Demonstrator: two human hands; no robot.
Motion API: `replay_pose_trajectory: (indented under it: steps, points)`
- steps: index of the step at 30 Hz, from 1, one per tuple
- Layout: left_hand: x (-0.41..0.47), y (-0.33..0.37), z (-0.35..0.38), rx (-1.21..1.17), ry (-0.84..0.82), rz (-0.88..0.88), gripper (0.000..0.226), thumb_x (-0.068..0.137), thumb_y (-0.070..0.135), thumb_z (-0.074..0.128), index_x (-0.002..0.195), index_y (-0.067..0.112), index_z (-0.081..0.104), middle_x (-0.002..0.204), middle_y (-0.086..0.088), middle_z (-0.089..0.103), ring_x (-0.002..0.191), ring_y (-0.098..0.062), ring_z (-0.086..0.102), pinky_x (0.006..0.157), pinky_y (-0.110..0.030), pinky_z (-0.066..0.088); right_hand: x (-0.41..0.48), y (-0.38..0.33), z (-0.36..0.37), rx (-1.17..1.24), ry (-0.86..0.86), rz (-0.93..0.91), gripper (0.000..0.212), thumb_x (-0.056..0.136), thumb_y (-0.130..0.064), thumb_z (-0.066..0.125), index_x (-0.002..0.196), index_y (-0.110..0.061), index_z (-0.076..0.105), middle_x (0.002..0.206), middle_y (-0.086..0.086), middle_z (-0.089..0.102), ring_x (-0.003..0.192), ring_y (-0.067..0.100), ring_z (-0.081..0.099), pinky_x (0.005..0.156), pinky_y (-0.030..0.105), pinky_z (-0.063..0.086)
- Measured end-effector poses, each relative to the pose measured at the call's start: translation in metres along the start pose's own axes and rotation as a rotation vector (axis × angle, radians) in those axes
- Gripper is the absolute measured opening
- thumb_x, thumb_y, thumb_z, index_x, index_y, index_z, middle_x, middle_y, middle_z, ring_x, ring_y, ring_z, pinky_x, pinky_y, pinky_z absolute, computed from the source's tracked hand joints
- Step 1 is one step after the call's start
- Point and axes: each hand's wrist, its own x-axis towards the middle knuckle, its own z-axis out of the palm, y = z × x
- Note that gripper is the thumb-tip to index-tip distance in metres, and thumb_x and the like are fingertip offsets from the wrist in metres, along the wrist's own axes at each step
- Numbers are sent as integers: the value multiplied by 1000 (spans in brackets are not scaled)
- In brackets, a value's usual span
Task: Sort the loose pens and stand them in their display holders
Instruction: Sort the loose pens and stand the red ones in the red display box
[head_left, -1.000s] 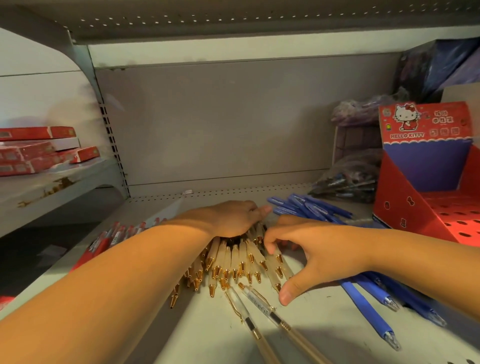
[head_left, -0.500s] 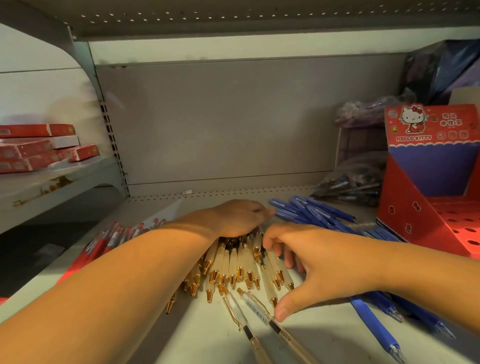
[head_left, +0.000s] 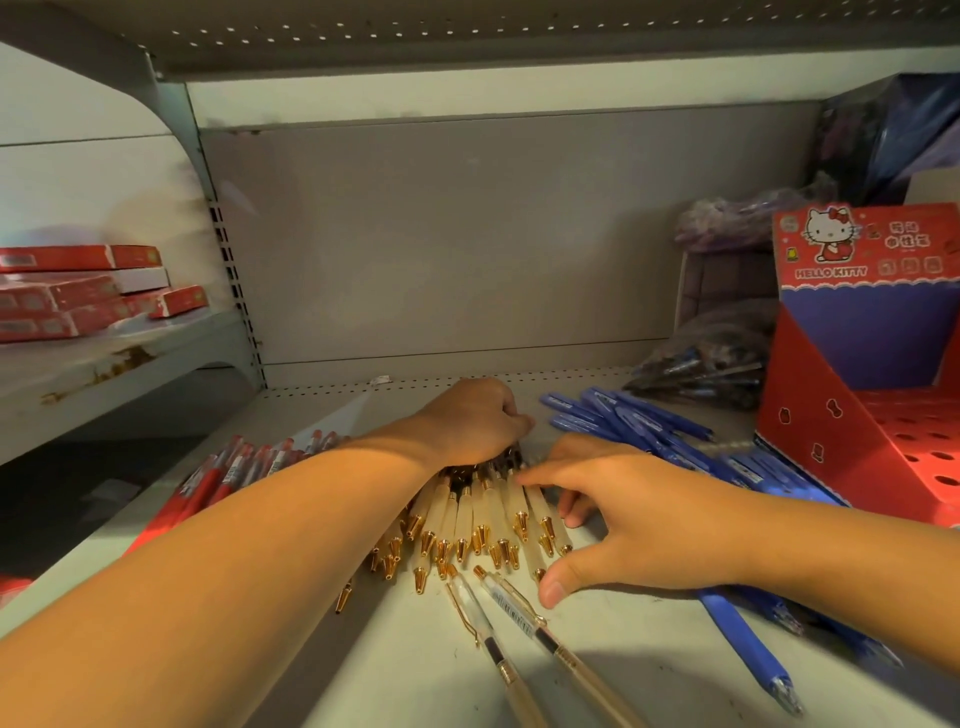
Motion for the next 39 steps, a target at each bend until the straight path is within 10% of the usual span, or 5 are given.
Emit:
replay_pose_trajectory:
  steps: [11,28,35,39]
  points:
    - [-12,-5,-4,-31,92,-8,36,93,58,53,90,23,63,86,4,63,80,-10,57,68,-27,42,2,2,3,91,52,26,81,72,-63,73,141,-43,36,126,-27,45,108,-9,53,88,5,46]
    - [-28,15,-16,214,-192,75,27,97,44,52,116,33,67,127,7,63,117,-16,54,106,-45,39,5,-5,-9,338,-4,192,62,89,-25,65,145,-28,39,141,-10,51,120,5,55,100,21,46]
    - [-48,14,-45,155,-181,138,25,99,43,50,117,35,66,131,12,58,119,-13,50,99,-34,36,0,-32,-17,-33,192,176,18,88,-46,62,94,-31,54,88,-10,60,77,2,56,65,22,48]
    - [-63,8,-51,157,-233,70,35,96,52,51,126,37,61,132,13,58,117,-12,51,92,-30,36,-14,-71,-14,-10,55,141,44,77,-65,65,74,-22,57,57,-9,50,45,2,43,42,15,32]
